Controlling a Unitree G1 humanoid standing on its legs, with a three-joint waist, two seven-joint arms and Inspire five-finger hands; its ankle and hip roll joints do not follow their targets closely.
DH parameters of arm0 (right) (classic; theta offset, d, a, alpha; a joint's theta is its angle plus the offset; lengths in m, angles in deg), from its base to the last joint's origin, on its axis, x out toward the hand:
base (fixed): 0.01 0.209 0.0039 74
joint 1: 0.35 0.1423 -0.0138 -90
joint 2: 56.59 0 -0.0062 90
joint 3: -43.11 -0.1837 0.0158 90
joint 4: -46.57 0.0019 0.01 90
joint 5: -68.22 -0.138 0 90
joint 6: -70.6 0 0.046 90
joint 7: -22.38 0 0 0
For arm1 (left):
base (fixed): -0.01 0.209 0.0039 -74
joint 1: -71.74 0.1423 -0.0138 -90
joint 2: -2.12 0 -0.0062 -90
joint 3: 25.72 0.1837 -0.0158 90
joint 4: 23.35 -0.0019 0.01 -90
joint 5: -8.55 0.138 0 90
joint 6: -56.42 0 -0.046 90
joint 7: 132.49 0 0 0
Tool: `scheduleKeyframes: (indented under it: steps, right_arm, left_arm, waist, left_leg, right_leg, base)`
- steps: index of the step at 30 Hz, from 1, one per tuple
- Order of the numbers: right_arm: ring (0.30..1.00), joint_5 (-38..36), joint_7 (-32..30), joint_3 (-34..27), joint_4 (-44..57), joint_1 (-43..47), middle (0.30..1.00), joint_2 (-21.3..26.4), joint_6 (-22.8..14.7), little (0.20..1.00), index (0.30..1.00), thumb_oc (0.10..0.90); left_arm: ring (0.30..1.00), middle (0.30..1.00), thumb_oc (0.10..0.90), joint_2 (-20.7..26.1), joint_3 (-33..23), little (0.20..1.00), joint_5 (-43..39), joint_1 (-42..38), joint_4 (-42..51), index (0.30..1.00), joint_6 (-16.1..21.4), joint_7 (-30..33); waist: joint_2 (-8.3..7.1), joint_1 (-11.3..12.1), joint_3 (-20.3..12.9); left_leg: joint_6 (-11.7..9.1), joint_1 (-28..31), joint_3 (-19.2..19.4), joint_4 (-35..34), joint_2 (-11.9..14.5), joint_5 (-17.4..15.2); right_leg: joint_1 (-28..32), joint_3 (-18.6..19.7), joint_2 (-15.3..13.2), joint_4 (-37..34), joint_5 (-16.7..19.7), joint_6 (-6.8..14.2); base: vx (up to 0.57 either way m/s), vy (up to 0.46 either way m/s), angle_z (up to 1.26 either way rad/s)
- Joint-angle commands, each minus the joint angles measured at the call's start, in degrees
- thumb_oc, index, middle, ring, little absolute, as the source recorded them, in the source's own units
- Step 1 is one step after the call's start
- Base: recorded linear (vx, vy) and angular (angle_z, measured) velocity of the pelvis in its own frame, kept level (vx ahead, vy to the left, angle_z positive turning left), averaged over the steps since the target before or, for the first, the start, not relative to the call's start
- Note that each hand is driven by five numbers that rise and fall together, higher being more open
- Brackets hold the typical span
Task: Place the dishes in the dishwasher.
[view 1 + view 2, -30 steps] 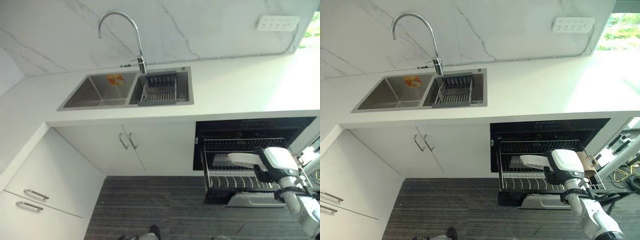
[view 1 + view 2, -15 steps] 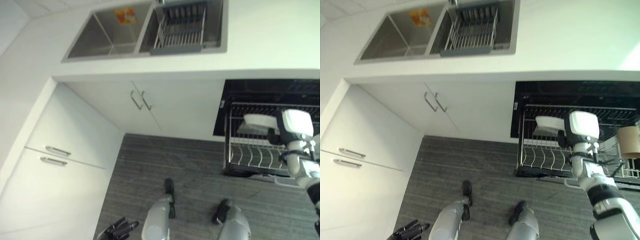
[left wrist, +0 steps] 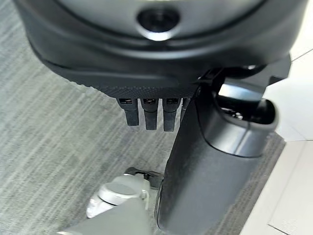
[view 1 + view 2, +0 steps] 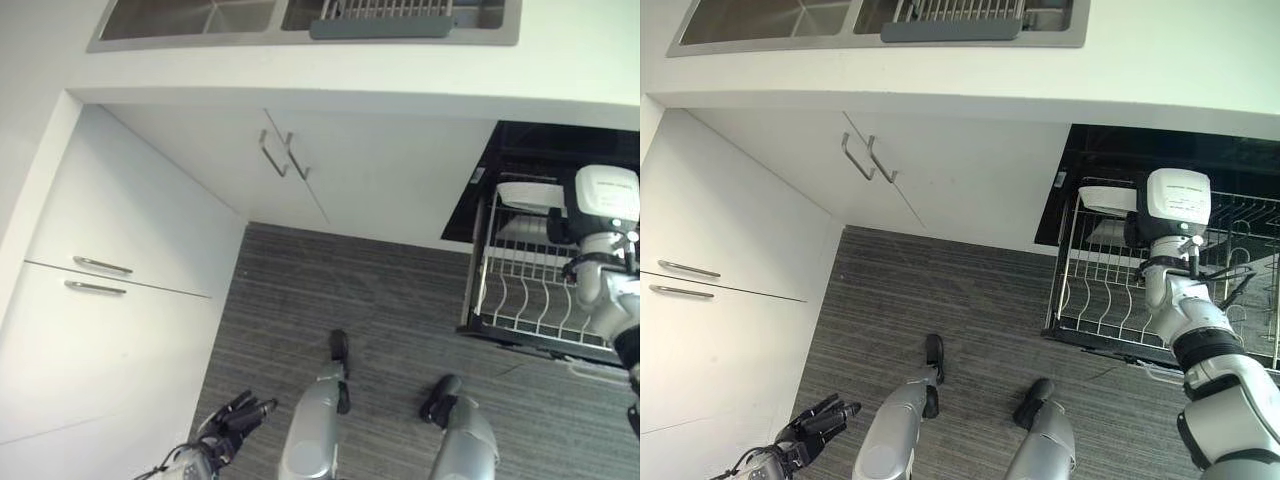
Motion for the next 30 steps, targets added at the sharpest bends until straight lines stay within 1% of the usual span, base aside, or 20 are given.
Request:
scheduleKeyframes:
  steps: [1,4,5,6,7,8,9,13,14,15,16,17,18,21,24,26,28,30]
  right_arm:
    - [0.300,-0.3,-1.8,0.5,-1.3,8.2,0.300,0.6,0.1,0.300,0.300,0.400]
    - [0.300,-0.8,0.3,0.3,-4.1,8.4,0.300,-0.2,-0.9,0.300,0.300,0.400]
    - [0.300,-1.4,1.9,0.2,-4.8,8.5,0.300,-0.5,-1.6,0.300,0.300,0.400]
    - [0.300,-2.9,5.0,0.1,-5.7,8.5,0.300,-1.0,-2.1,0.300,0.300,0.400]
    - [0.300,-3.5,7.1,0.2,-6.2,8.5,0.300,-1.3,-1.9,0.300,0.300,0.400]
    - [0.300,-3.1,8.0,0.4,-6.7,8.3,0.300,-1.6,-2.4,0.300,0.300,0.400]
    - [0.300,-2.3,10.3,1.3,-8.1,7.6,0.300,-1.9,-3.5,0.300,0.300,0.400]
    - [0.305,-1.7,12.3,1.7,-10.2,7.7,0.305,-2.2,-5.2,0.305,0.305,0.403]
    - [0.373,-1.6,13.4,1.8,-10.4,7.7,0.373,-2.2,-5.6,0.373,0.373,0.449]
    - [0.486,-1.3,14.7,1.8,-10.5,7.5,0.486,-2.3,-6.0,0.486,0.486,0.524]
    - [0.627,-1.3,15.5,1.9,-10.6,7.3,0.627,-2.2,-6.3,0.627,0.627,0.618]
    - [0.851,-1.4,16.3,2.0,-10.8,7.1,0.851,-2.3,-6.6,0.851,0.851,0.767]
    - [0.900,-1.8,17.2,2.1,-11.1,6.7,0.900,-2.4,-7.1,0.900,0.900,0.800]
    - [0.900,-2.1,18.1,2.0,-11.5,6.3,0.900,-2.9,-7.4,0.900,0.900,0.800]
    - [0.900,-2.0,21.3,1.2,-12.4,5.0,0.900,-3.7,-7.5,0.900,0.900,0.800]
    - [0.900,-2.3,22.1,1.2,-12.6,5.0,0.900,-3.9,-7.4,0.900,0.900,0.800]
    - [0.900,-2.9,23.0,1.1,-13.1,5.1,0.900,-4.2,-7.2,0.900,0.900,0.800]
    - [0.900,-3.3,25.3,0.7,-13.5,5.1,0.900,-4.6,-5.7,0.900,0.900,0.800]
  left_arm:
    - [0.900,0.900,0.800,5.6,2.1,0.900,-0.6,2.1,-0.7,0.900,1.7,0.6]
    - [0.900,0.900,0.800,6.2,1.9,0.900,-1.3,1.8,-0.3,0.900,1.6,0.7]
    - [0.900,0.900,0.800,6.3,1.9,0.900,-1.5,1.8,-0.3,0.900,1.7,0.6]
    - [0.900,0.900,0.800,6.5,1.8,0.900,-1.4,1.7,-0.3,0.900,1.6,0.6]
    - [0.900,0.900,0.800,6.6,1.7,0.900,-1.3,1.6,-0.2,0.900,1.5,0.6]
    - [0.900,0.900,0.800,6.8,1.7,0.900,-1.2,1.5,-0.2,0.900,1.4,0.6]
    - [0.900,0.900,0.800,7.5,1.7,0.900,-0.7,1.1,0.0,0.900,1.0,0.5]
    - [0.900,0.900,0.800,8.4,1.1,0.900,-1.2,0.7,0.2,0.900,0.9,0.1]
    - [0.900,0.900,0.800,8.4,1.1,0.900,-1.2,0.6,0.4,0.900,0.9,0.2]
    - [0.900,0.900,0.800,8.5,0.9,0.900,-1.2,0.7,0.6,0.900,0.9,0.0]
    - [0.900,0.900,0.800,8.7,0.8,0.900,-1.3,0.7,0.8,0.900,0.7,-0.1]
    - [0.900,0.900,0.800,8.9,0.8,0.900,-1.3,0.5,1.0,0.900,0.5,-0.2]
    - [0.900,0.900,0.800,9.2,0.7,0.900,-1.1,0.4,1.0,0.900,0.4,-0.5]
    - [0.900,0.900,0.800,9.3,0.6,0.900,-0.6,0.4,1.2,0.900,0.3,-0.9]
    - [0.900,0.900,0.800,9.3,0.7,0.900,0.5,0.5,1.9,0.900,0.7,-1.6]
    - [0.900,0.900,0.800,9.4,0.7,0.900,0.5,0.4,2.1,0.900,0.5,-1.7]
    - [0.900,0.900,0.800,9.6,0.5,0.900,0.7,0.3,1.9,0.900,0.6,-2.2]
    - [0.900,0.900,0.800,9.5,0.4,0.900,0.9,0.3,1.7,0.900,0.8,-2.5]
  waist:
    - [-3.17,0.3,-2.8]
    - [-2.91,0.6,-2.2]
    - [-2.85,0.6,-2.1]
    - [-2.83,0.7,-1.9]
    - [-2.84,0.8,-1.8]
    - [-2.82,0.8,-1.7]
    - [-2.90,0.8,-1.4]
    - [-2.88,0.9,-1.2]
    - [-2.90,0.9,-1.1]
    - [-2.90,0.9,-1.1]
    - [-2.93,0.9,-1.0]
    - [-2.98,0.9,-0.9]
    - [-3.05,1.0,-0.9]
    - [-3.11,1.1,-0.7]
    - [-3.30,1.2,-0.6]
    - [-3.28,1.2,-0.5]
    - [-3.24,1.2,-0.4]
    - [-3.30,1.2,-0.4]
  left_leg:
    - [-3.2,0.1,-1.3,11.5,2.7,-18.5]
    - [-3.0,-0.6,-1.4,11.5,2.6,-18.4]
    - [-3.0,-0.9,-1.4,11.5,2.5,-18.5]
    - [-3.0,-1.0,-1.4,11.5,2.4,-18.5]
    - [-2.9,-1.0,-1.4,11.5,2.4,-18.5]
    - [-2.9,-1.1,-1.4,11.5,2.4,-18.4]
    - [-2.8,-1.4,-1.3,11.5,2.3,-18.4]
    - [-2.8,-1.8,-1.3,11.5,2.2,-18.4]
    - [-2.8,-1.9,-1.3,11.5,2.3,-18.3]
    - [-2.9,-2.0,-1.2,11.5,2.3,-18.3]
    - [-2.8,-2.0,-1.2,11.5,2.3,-18.3]
    - [-2.8,-2.1,-1.2,11.5,2.2,-18.3]
    - [-2.8,-2.1,-1.2,11.5,2.2,-18.3]
    - [-2.8,-2.1,-1.3,11.5,2.2,-18.3]
    - [-2.9,-2.5,-1.4,11.5,2.1,-18.2]
    - [-2.8,-2.5,-1.4,11.5,2.2,-18.2]
    - [-2.9,-2.5,-1.4,11.5,2.2,-18.2]
    - [-2.9,-2.5,-1.3,11.5,2.2,-18.1]
  right_leg:
    - [5.5,3.1,0.6,-14.1,3.1,7.3]
    - [4.7,3.2,0.5,-14.1,3.3,7.5]
    - [4.5,3.3,0.5,-14.1,3.3,7.5]
    - [4.4,3.4,0.5,-14.1,3.3,7.5]
    - [4.3,3.4,0.5,-14.1,3.3,7.5]
    - [4.2,3.4,0.4,-14.1,3.4,7.5]
    - [4.0,3.5,0.4,-14.1,3.5,7.5]
    - [3.4,3.7,0.4,-14.1,3.6,7.5]
    - [3.3,3.7,0.3,-14.1,3.6,7.6]
    - [3.2,3.8,0.3,-14.1,3.6,7.6]
    - [3.1,3.8,0.3,-14.1,3.7,7.6]
    - [3.0,3.8,0.3,-14.1,3.8,7.7]
    - [3.0,3.9,0.4,-14.1,3.8,7.7]
    - [2.9,3.9,0.4,-14.1,3.8,7.7]
    - [2.5,4.1,0.3,-14.1,4.0,7.8]
    - [2.4,4.2,0.3,-14.1,4.0,7.7]
    - [2.4,4.2,0.3,-14.1,4.0,7.7]
    - [2.4,4.3,0.3,-14.1,4.0,7.8]
  base:
    - [0.00,0.000,0.00]
    - [-0.01,-0.008,0.00]
    - [-0.03,-0.026,0.00]
    - [0.00,0.000,0.00]
    - [-0.02,-0.016,0.04]
    - [-0.02,-0.024,0.06]
    - [-0.02,-0.033,0.03]
    - [-0.01,-0.015,-0.01]
    - [-0.01,-0.019,0.04]
    - [0.00,0.000,0.00]
    - [0.00,0.000,0.00]
    - [0.00,0.000,0.00]
    - [0.00,0.000,0.00]
    - [0.00,-0.011,0.00]
    - [-0.01,-0.037,0.00]
    - [0.00,0.000,0.00]
    - [0.00,0.000,0.00]
    - [0.00,0.000,0.00]
